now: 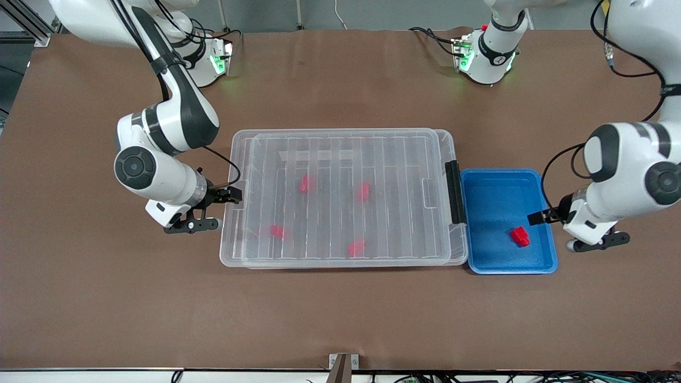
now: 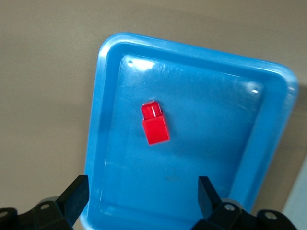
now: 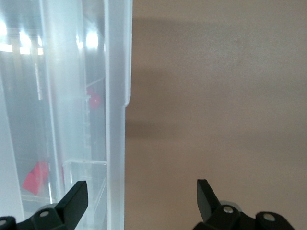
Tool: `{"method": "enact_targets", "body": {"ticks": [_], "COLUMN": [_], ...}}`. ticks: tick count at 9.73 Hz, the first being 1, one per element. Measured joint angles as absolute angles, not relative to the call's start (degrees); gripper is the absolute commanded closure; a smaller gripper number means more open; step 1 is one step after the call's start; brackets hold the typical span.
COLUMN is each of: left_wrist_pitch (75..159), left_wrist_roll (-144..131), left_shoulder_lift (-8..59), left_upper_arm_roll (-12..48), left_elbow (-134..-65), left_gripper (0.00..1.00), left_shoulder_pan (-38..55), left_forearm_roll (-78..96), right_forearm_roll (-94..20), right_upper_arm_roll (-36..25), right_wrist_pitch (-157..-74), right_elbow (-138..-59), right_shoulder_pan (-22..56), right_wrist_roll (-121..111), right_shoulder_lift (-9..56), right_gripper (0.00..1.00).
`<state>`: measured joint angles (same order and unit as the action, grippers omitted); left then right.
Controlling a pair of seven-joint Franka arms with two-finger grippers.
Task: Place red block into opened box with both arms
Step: 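Lower the left gripper onto the red block while the right gripper grips the lid, then grasp the red block with the left gripper while the right gripper slides the lid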
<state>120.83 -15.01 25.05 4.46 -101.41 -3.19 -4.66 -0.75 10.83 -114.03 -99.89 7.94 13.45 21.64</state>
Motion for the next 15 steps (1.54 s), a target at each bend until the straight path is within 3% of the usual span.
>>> {"method": "enact_targets", "body": {"ticks": [7,8,12,15], "left_wrist_pitch": [133.30,133.59,133.60,133.60], "left_wrist_roll": [-28.24,-28.26,-28.27,-28.28], "left_shoulder_lift": [34.79,35.61,36.22,36.37], "left_upper_arm_roll": [4.35,4.35,4.36,4.41], "left_elbow": [-101.57,-101.56,-101.56,-101.58], "left_gripper": [0.07,0.12,0.46,0.81], "left_shoulder_pan": [-3.44,-3.44,-3.46,-3.42], "left_forearm_roll": [-6.29,-6.30,-6.30,-6.30], "right_forearm_roll": [1.90,2.06,2.28,2.36], "right_upper_arm_roll": [10.74,10.71,10.54,10.23], "right_wrist_pitch": [-114.15,-113.44,-110.87,-108.92], "right_elbow": [-100.28,-100.28,-100.15,-100.06], "right_shoulder_pan": [5.92,4.88,0.62,-2.03], "right_wrist_roll": [11.51,9.69,2.44,-3.15], "right_shoulder_lift": [22.43,22.43,22.36,22.25], "right_gripper": [0.00,0.00,0.00,0.00]}}
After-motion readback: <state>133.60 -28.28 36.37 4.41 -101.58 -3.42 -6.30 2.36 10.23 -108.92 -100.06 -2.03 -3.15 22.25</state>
